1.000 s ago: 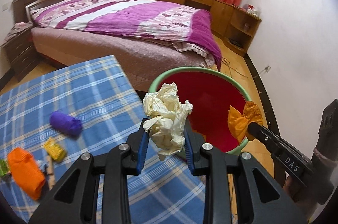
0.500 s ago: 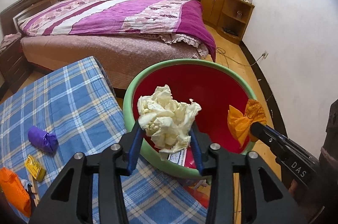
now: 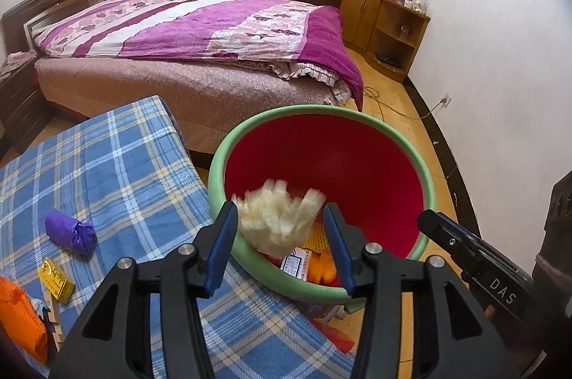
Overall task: Collect trash
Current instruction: 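Move both open grippers back over the bed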
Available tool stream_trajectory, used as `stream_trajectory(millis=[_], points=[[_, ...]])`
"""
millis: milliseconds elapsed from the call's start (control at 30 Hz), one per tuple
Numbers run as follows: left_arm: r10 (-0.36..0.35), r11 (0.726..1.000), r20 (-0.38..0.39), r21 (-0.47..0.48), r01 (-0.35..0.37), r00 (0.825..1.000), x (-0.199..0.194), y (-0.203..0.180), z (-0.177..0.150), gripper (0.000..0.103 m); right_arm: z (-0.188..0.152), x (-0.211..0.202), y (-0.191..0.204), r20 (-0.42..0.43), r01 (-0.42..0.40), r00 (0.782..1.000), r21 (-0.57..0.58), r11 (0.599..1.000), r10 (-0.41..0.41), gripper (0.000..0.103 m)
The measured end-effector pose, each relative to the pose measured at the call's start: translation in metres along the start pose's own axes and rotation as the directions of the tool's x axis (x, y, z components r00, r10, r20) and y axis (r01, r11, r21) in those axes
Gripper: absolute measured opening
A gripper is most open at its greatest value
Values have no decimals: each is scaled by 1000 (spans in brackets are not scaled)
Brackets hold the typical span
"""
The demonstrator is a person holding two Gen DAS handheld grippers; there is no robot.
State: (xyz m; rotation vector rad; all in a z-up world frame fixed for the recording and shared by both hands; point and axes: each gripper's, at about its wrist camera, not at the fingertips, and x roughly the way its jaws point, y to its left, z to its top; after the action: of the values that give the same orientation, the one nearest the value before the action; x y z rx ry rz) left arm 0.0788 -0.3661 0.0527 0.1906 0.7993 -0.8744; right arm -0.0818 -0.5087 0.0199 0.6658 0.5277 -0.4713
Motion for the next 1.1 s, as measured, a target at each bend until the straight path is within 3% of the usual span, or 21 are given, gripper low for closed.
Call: stream_trajectory(millis=[467,700,1100], points=[[17,998,15,-53,-16,1000,-31,16,-10,51,-3,-17,18,14,-20,1000,-30,999,20,45],[63,992,26,-109,-60,998,-53,39,-23,51,-10,-22,31,-3,-50,999,-47,998,50,55],[162,967,34,-203,-151,986,-88,88,-47,51,-24,-23,65,-46,-90,995,-89,992,87,62]])
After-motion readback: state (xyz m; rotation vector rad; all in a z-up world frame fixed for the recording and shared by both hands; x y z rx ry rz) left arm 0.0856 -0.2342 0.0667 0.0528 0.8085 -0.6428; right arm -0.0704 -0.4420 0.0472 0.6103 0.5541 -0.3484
